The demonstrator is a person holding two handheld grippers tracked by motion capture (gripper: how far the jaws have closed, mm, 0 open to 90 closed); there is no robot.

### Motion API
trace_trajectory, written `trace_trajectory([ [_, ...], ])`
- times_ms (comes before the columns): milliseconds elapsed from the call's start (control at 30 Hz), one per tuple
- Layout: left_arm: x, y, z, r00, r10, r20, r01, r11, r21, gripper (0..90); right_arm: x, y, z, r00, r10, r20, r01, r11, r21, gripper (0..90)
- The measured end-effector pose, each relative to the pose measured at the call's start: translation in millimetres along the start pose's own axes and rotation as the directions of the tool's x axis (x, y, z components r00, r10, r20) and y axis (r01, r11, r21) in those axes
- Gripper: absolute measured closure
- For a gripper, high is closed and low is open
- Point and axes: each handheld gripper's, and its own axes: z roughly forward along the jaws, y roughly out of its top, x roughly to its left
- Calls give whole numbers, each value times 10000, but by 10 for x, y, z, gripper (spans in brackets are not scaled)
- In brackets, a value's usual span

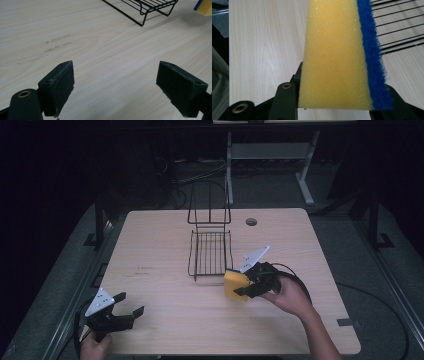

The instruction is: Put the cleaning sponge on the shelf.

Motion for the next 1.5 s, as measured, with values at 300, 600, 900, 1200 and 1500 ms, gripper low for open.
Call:
trace_trajectory([
  [300,1,-1,-1,10000,-6,2,6,10000,3,142,-116,158,41,9996,-218,-166,220,9997,94,560],
  [600,3,-2,-1,10000,-5,12,5,10000,11,142,-195,274,67,9990,-412,-145,412,9991,-34,561],
  [900,6,-2,-3,10000,-8,18,8,10000,-20,142,-281,381,88,9984,-531,-190,528,9985,-126,561],
  [1200,6,-2,-7,10000,-6,31,6,10000,-27,142,-338,466,113,9979,-595,-248,594,9982,-65,561],
  [1500,7,-4,-7,10000,-20,34,20,10000,-7,142,-399,490,157,9978,-513,-408,509,9986,-121,561],
])
